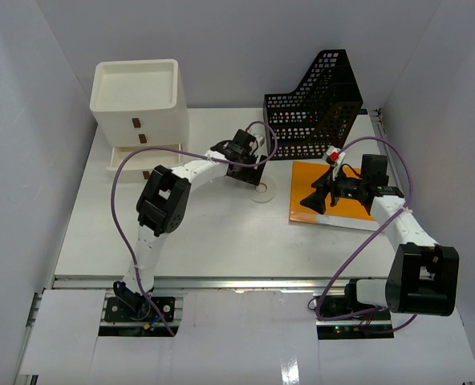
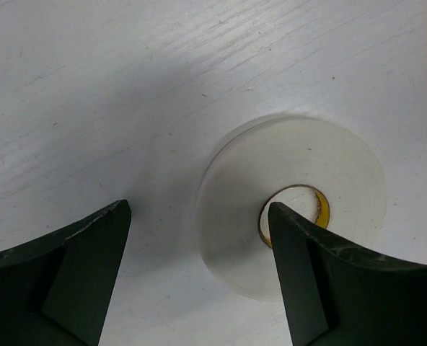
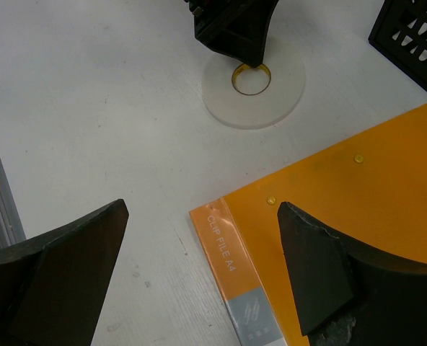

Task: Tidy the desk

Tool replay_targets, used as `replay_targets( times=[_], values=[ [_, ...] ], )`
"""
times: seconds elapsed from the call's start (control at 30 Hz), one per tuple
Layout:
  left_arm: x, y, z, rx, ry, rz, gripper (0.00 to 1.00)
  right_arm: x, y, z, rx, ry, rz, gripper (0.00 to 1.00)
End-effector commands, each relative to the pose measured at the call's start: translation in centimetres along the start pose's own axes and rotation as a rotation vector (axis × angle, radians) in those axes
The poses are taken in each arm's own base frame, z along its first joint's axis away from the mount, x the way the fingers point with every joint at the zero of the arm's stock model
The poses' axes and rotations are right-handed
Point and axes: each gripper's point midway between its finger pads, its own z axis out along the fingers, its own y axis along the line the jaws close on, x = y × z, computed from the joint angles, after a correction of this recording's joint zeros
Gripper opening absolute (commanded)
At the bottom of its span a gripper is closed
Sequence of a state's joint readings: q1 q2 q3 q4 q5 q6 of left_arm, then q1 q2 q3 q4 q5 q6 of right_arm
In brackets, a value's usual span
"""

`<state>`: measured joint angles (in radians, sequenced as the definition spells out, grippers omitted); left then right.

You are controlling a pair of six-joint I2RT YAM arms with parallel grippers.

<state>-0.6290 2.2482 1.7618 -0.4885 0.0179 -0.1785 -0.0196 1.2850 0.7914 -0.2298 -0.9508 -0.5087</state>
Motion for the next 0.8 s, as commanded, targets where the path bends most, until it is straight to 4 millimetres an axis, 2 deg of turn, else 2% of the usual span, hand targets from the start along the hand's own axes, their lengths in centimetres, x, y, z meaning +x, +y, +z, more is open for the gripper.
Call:
replay_targets(
  times=[0.0,0.17,0.33,0.4,0.47,0.6,0.77],
  values=[
    [0.9,0.2,-0.6,-0.056,0.029,0.030,0.84,-1.8,-0.7,-0.2,0.011,-0.031,-0.059,0.91],
    [1.8,-0.1,0.0,-0.105,0.062,0.081,0.80,-1.9,-0.7,-0.3,0.009,-0.032,-0.061,0.91],
    [2.8,-1.3,0.3,-0.137,0.080,0.142,0.79,-1.8,-0.7,-0.3,0.009,-0.030,-0.060,0.91],
    [3.3,-1.0,0.4,-0.165,0.093,0.156,0.76,-1.9,-0.7,-0.3,0.008,-0.032,-0.061,0.91],
    [3.8,-0.8,0.5,-0.176,0.106,0.154,0.68,-1.9,-0.7,-0.3,0.008,-0.032,-0.061,0.91],
    [5.0,-0.5,0.7,-0.185,0.137,0.141,0.42,-1.9,-0.6,-0.3,0.008,-0.032,-0.061,0.91],
    [4.7,-0.4,0.0,-0.197,0.122,0.123,0.19,-1.9,-0.7,-0.3,0.009,-0.032,-0.061,0.91]
  ],
)
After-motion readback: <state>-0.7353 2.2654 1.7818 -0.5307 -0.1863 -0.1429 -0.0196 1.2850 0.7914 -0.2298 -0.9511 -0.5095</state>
